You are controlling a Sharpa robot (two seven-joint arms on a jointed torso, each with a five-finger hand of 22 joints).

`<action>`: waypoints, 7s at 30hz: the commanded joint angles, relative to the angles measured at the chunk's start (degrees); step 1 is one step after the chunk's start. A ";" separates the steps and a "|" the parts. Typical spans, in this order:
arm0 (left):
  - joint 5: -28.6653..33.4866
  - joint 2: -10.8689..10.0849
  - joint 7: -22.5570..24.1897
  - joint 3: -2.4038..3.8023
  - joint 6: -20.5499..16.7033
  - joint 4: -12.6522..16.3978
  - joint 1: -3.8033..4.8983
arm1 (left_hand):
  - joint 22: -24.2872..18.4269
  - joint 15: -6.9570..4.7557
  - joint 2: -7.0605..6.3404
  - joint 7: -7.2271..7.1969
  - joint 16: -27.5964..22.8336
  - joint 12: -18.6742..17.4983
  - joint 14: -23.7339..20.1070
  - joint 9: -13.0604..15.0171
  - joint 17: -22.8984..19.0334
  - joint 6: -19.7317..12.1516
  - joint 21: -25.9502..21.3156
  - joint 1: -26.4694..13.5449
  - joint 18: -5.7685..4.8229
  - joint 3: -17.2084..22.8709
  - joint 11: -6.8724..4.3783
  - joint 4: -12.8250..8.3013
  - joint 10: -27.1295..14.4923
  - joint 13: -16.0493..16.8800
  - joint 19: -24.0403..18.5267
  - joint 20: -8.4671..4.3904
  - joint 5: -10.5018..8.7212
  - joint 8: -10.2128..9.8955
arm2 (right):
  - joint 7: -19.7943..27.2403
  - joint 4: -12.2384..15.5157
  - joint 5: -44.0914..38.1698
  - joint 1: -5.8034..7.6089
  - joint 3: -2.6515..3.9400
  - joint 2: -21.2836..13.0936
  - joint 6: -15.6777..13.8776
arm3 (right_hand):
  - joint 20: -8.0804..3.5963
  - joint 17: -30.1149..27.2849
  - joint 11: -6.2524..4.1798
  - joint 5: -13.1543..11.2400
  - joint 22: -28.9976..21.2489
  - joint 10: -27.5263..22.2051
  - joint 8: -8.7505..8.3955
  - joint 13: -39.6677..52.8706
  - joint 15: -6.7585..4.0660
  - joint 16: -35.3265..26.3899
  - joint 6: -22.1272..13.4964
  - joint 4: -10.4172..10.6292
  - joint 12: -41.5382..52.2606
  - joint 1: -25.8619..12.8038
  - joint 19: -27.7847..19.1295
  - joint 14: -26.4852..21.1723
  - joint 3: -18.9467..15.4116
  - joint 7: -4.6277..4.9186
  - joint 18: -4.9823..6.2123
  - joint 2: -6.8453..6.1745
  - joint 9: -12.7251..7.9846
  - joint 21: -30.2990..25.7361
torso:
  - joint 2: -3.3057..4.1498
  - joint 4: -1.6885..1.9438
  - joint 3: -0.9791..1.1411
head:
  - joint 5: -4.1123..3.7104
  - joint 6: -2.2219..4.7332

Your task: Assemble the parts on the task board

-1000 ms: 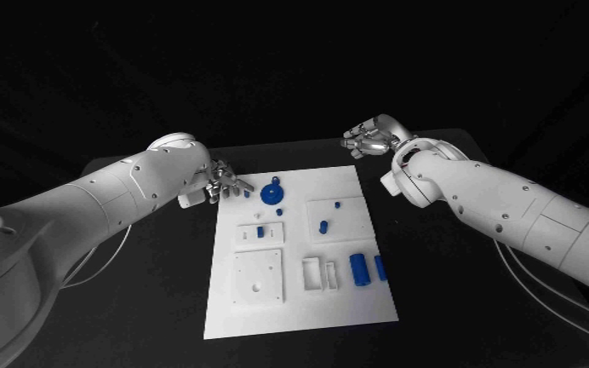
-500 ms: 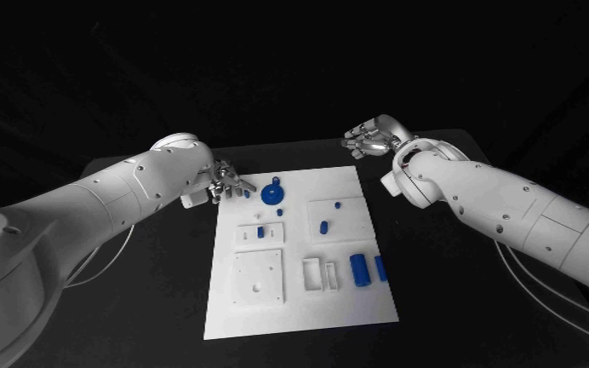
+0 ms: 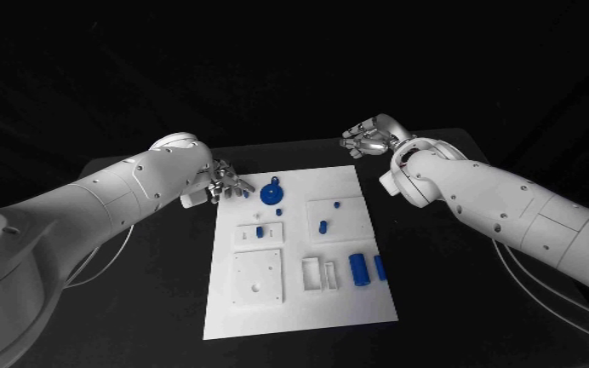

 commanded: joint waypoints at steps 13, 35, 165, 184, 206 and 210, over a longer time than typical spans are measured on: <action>0.55 0.33 0.68 0.06 1.16 0.03 0.03 | 1.10 0.00 2.97 -0.01 -0.19 0.12 0.21 -0.95 -0.09 0.56 0.13 1.57 0.52 0.41 0.10 -0.96 0.32 -0.02 -0.60 -0.02 0.44 -2.05 | 0.25 0.01 0.09 0.04 0.05 0.13 -0.15 | 0.06 -0.08 -0.11 0.32 -0.09 -0.31 0.10 -0.09 0.07 -0.13 -0.32 -0.01 -0.34 -0.02 -0.50 -0.38 0.43 -0.04 0.19 -0.42 -0.04 -0.15 | 0.05 0.03 0.00 | -0.30 -0.02; 1.24 0.34 0.88 0.06 2.01 -0.14 0.03 | 1.14 -0.09 5.93 -0.20 -0.14 0.01 0.18 -0.98 -0.04 0.10 0.25 7.26 0.46 4.10 -0.03 -4.67 0.23 -0.04 -0.71 -0.10 4.80 -2.51 | 0.18 -0.10 0.09 0.04 0.05 0.21 0.02 | 0.06 -0.08 -0.11 0.32 -0.09 -0.31 0.10 -0.09 0.07 -0.13 -0.32 -0.01 -0.34 -0.02 -0.50 -0.38 0.43 -0.04 0.19 -0.42 -0.04 -0.15 | 0.06 0.01 -0.03 | -0.02 -0.04; -6.50 -14.66 -10.53 -5.35 -20.95 37.94 -2.94 | 1.02 -2.02 3.71 -3.19 -4.78 -10.07 13.89 0.50 24.92 12.53 3.77 0.31 1.99 14.24 -2.29 -14.99 14.49 7.32 4.19 -1.00 24.65 -3.20 | 1.48 -4.25 1.76 0.05 0.03 0.43 3.43 | 1.57 -0.35 0.41 0.93 -0.22 -0.81 0.14 -0.16 1.26 -1.20 1.89 -0.42 -2.98 -0.89 -3.79 -3.62 1.89 -0.32 0.52 0.03 0.00 -0.41 | -3.00 3.23 -1.56 | 0.75 -6.71; -6.97 -14.25 -9.91 -5.35 -20.37 37.42 -3.31 | 1.02 -2.06 3.78 -3.17 -4.71 -9.89 13.91 0.79 25.03 12.23 3.82 0.36 2.04 14.32 -2.31 -14.84 14.41 7.58 4.23 -1.03 24.57 -2.98 | 1.63 -4.06 1.76 0.03 0.04 0.37 3.14 | 1.59 -0.35 0.40 1.03 -0.21 -0.80 0.14 -0.15 1.26 -1.16 1.88 -0.45 -2.96 -0.93 -3.81 -3.64 1.90 -0.32 0.54 0.08 0.00 -0.40 | -3.04 3.26 -1.50 | 0.34 -6.85; -7.23 -14.26 -9.17 -5.35 -17.79 37.48 -3.39 | 1.01 -2.06 3.80 -3.13 -4.72 -9.90 13.85 0.90 25.05 12.03 3.82 0.43 1.88 14.40 -2.29 -14.73 14.32 7.77 4.17 -1.16 24.47 -2.92 | 1.54 -4.05 1.76 0.02 0.04 0.27 3.17 | 1.60 -0.35 0.41 1.06 -0.21 -0.82 0.14 -0.16 1.27 -1.17 1.90 -0.47 -2.97 -0.97 -3.83 -3.66 1.92 -0.32 0.54 0.11 0.00 -0.40 | -2.98 3.30 -1.62 | 0.39 -6.95; -7.32 -14.24 -9.17 -5.35 -17.80 37.34 -3.40 | 1.01 -2.06 3.80 -3.13 -4.72 -9.90 13.85 0.90 25.05 12.03 3.82 0.43 1.88 14.40 -2.29 -14.73 14.32 7.77 4.17 -1.16 24.47 -2.92 | 1.54 -4.07 1.76 0.01 0.04 0.27 3.22 | 1.60 -0.35 0.41 1.06 -0.21 -0.82 0.14 -0.16 1.27 -1.17 1.90 -0.47 -2.97 -0.97 -3.83 -3.66 1.92 -0.32 0.54 0.11 0.00 -0.40 | -2.97 3.32 -1.62 | 0.39 -6.96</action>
